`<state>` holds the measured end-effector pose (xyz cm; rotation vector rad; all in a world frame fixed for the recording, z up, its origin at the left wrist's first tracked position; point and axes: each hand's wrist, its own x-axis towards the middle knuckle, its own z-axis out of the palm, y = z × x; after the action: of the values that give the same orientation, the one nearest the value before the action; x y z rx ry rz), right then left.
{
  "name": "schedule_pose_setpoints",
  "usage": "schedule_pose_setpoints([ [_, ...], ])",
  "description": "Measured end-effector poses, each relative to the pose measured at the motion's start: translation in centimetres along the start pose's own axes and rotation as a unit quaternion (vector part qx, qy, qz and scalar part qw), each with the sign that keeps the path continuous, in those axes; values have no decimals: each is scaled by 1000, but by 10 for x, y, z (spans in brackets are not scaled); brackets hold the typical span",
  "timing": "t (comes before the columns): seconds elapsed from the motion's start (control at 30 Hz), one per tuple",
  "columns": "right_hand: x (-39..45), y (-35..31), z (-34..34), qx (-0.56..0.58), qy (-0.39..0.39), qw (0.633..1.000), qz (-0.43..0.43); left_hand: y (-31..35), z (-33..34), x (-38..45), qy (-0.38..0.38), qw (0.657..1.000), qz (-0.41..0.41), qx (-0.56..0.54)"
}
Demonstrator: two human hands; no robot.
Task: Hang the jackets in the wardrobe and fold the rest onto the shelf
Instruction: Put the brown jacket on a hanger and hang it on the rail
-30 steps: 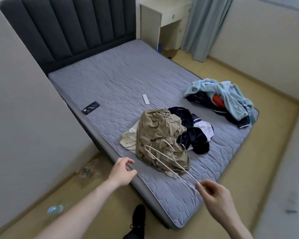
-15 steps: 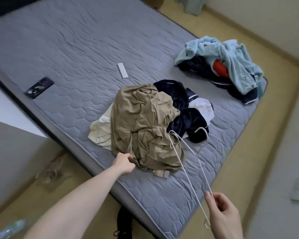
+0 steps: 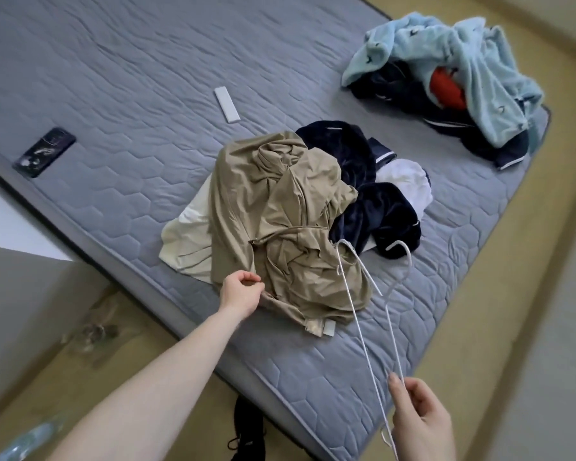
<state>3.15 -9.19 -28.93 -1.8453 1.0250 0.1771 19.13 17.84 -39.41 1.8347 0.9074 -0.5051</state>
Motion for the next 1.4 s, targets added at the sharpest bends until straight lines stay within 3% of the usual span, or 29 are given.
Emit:
schedule_pose_setpoints([
  [0.13, -35, -28, -13, 11, -17, 1000, 18, 18, -49, -73, -21, 997, 48, -49],
  [0.33, -110, -81, -37, -18, -93, 995, -8, 64, -125, -203, -92, 973, 57, -204],
  [0.47, -142, -105, -33, 10, -150, 985, 86, 87, -149, -278, -143, 953, 34, -267],
  [0.6, -178, -123, -28, 5, -238, 951, 199, 91, -162, -350, -167, 938, 25, -304],
  [0.7, -197, -133, -30, 60, -339, 895, 283, 86, -167, -395, -171, 927, 16, -333],
  [0.8, -210, -136, -36, 93, -407, 861, 290, 71, -167, -442, -157, 925, 31, -345],
  [0.97, -218, -135, -53, 34, -366, 904, 220, 27, -172, -513, -45, 939, 69, -333],
  [1.13, -236, -140, -69, -13, -380, 925, -21, -42, -165, -566, 45, 962, 43, -265],
  [1.27, -272, -154, -71, -32, -491, 853, -173, -96, -149, -595, 70, 971, -9, -226],
  [1.4, -329, -166, -77, -53, -581, 770, -259, -139, -134, -609, 103, 951, -61, -284],
])
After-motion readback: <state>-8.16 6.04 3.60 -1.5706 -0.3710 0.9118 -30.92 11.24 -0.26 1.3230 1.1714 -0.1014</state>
